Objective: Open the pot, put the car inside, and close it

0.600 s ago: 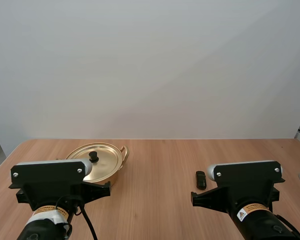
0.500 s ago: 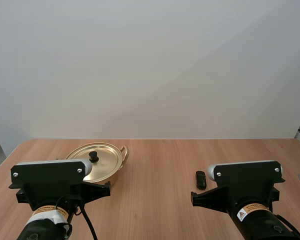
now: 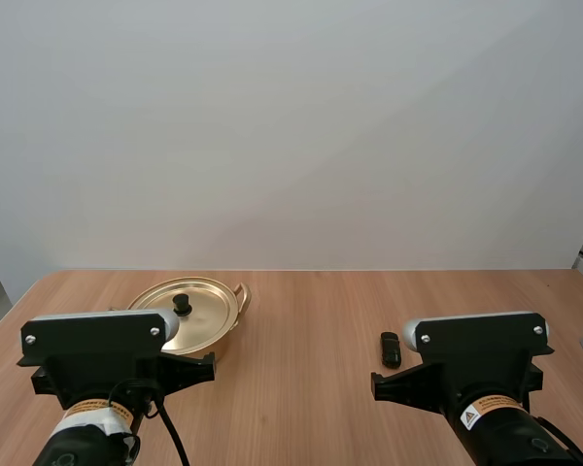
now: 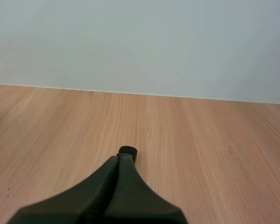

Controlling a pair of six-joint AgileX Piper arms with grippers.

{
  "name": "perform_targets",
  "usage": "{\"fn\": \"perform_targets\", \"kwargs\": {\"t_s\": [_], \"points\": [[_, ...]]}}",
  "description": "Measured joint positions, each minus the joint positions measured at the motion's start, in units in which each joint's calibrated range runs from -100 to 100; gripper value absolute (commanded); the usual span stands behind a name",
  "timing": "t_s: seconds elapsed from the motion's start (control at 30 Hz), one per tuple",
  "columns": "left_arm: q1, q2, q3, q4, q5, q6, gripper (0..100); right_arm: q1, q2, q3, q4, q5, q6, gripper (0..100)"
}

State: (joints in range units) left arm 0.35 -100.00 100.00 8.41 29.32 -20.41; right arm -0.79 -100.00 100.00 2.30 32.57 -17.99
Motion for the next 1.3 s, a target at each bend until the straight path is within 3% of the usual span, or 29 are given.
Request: {"fn": "perform_targets", "kwargs": {"t_s": [0.6, 0.97, 1.17, 1.3], "points": [[0.00, 0.0, 0.0, 0.7, -0.6, 0.0, 0, 0.0, 0.0, 0.0, 0.0, -0.8, -0.1, 0], [0.00, 0.0, 0.0, -4.7, -9.5, 0.0, 0, 0.0, 0.0, -2.2, 0.0, -1.6, -0.1, 0], [0.00, 0.0, -4.5, 0.3, -14.0, 4.3, 0, 0.0, 0.0, -10.0, -0.6, -1.6, -0.9, 0], [0.00, 0.0, -11.3, 7.4, -8.4, 10.3, 0, 0.0, 0.0, -16.4, -3.0, -0.7, -2.1, 0]]}}
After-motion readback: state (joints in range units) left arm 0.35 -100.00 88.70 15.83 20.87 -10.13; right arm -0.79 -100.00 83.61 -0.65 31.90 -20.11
